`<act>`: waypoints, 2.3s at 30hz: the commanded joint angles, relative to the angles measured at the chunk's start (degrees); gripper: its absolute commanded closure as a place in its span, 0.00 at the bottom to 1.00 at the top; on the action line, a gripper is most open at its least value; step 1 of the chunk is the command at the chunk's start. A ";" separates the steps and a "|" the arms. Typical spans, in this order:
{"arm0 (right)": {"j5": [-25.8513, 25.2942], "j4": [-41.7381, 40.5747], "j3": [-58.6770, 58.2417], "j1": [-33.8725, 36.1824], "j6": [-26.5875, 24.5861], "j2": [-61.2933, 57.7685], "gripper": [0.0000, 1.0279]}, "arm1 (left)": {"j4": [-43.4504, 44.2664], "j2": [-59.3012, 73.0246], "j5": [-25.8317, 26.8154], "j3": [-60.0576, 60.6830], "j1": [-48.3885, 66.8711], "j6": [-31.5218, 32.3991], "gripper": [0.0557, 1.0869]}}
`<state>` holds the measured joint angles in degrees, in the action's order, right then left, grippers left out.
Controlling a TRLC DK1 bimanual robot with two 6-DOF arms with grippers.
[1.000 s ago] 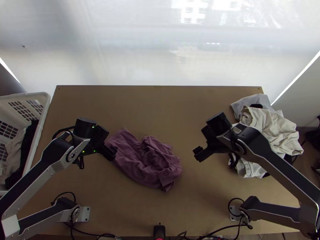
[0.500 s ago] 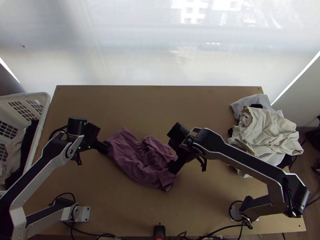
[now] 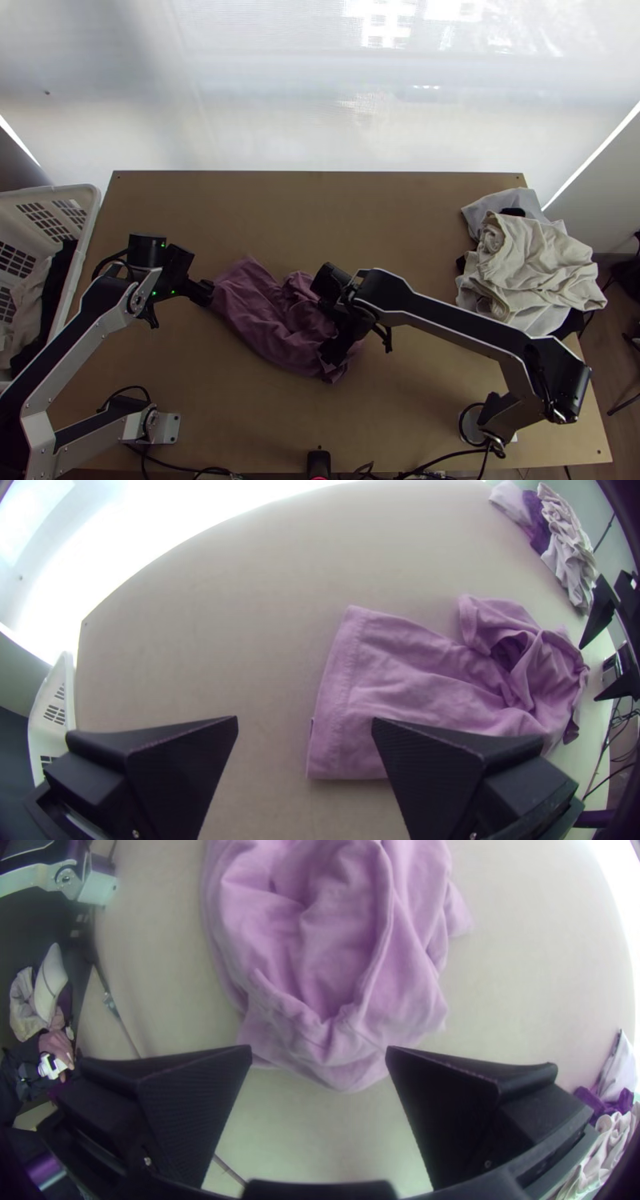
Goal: Fold the t-shirt
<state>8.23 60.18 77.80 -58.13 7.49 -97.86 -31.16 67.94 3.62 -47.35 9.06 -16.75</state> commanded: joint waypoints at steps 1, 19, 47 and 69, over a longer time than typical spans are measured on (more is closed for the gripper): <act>0.21 -0.15 1.65 1.70 0.16 -1.10 0.10 | -0.13 0.09 -0.01 -0.37 -0.62 -0.39 0.05; 0.56 -3.41 1.39 1.26 0.51 -3.39 0.24 | -0.22 0.17 -0.01 -0.46 -1.41 -1.62 0.05; 4.16 -5.16 -1.42 3.28 -0.72 0.66 0.97 | 0.92 -0.35 -0.01 1.47 -3.00 -4.60 0.05; 9.88 14.52 19.58 16.03 -2.65 21.75 0.97 | 7.25 12.74 -0.01 -4.85 8.34 -3.55 0.05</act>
<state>17.61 71.31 92.49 -45.52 5.06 -78.96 -26.55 73.76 3.77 -48.66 12.82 -21.04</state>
